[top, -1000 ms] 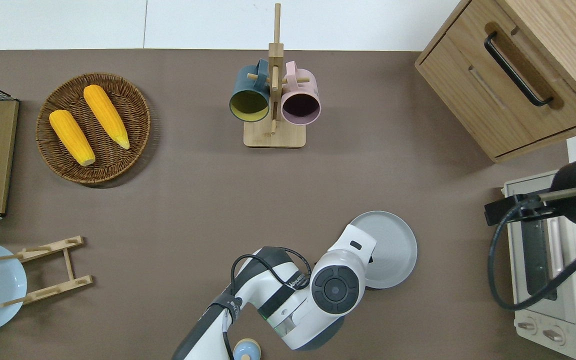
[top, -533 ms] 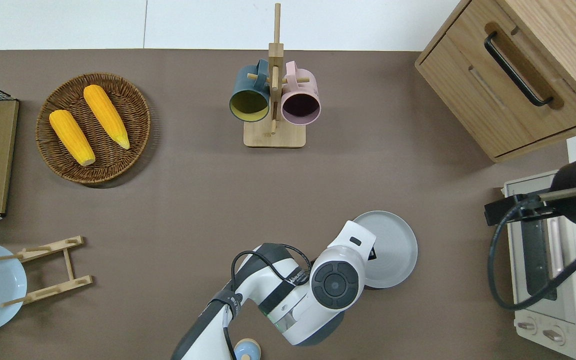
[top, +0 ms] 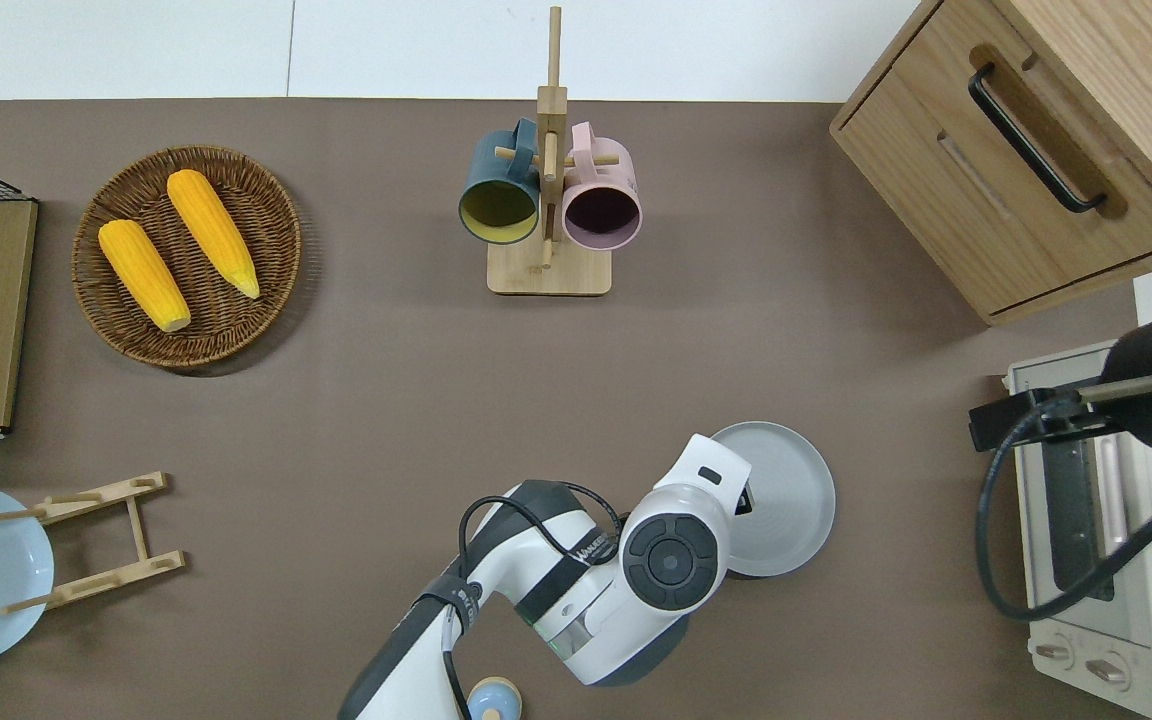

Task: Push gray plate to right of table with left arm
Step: 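Lift the left gripper off the gray plate and pull it back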

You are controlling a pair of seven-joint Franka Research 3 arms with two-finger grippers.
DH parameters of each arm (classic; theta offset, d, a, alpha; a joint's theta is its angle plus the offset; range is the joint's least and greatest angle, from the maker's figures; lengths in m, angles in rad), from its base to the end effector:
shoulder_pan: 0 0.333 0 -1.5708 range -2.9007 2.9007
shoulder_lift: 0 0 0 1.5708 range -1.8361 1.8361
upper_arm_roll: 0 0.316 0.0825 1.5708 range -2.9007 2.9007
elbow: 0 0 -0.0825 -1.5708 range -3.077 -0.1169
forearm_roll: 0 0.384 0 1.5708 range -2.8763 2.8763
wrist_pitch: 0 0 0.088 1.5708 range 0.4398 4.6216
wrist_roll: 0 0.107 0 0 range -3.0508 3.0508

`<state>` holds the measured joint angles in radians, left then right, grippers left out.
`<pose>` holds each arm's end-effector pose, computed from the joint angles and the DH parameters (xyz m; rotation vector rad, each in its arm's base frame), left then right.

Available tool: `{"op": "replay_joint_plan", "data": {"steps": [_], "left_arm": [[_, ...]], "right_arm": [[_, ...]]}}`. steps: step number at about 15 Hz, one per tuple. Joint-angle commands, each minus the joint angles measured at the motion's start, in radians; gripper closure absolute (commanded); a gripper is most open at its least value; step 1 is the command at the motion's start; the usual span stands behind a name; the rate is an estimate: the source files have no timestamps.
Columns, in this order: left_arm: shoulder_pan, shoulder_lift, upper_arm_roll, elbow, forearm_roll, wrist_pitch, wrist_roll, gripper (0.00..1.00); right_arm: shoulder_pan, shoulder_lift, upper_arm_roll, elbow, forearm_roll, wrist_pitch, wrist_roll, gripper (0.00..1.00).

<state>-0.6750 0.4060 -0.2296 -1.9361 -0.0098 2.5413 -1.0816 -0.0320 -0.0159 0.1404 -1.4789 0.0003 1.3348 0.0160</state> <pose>0.4032 -0.4986 0.3010 2.8982 0.3084 0.0517 0.5209 0.0574 0.6562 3.1220 0.1442 -0.2003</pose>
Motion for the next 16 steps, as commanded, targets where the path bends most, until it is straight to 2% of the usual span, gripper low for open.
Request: {"op": "replay_joint_plan", "data": {"steps": [1,11,16], "left_arm": [[0.024,-0.022,0.009,0.016,0.022,-0.085,0.041,0.01],[0.164,-0.139,0.006,-0.003,0.002,-0.317,0.253,0.01],[0.293,-0.262,0.007,-0.024,-0.094,-0.475,0.481,0.01]], "right_arm": [[-0.019,-0.002,0.016,0.009,0.004,-0.016,0.012,0.017],[-0.020,-0.002,0.016,0.009,0.004,-0.016,0.012,0.017],[-0.020,-0.002,0.016,0.009,0.004,-0.016,0.012,0.017]]}}
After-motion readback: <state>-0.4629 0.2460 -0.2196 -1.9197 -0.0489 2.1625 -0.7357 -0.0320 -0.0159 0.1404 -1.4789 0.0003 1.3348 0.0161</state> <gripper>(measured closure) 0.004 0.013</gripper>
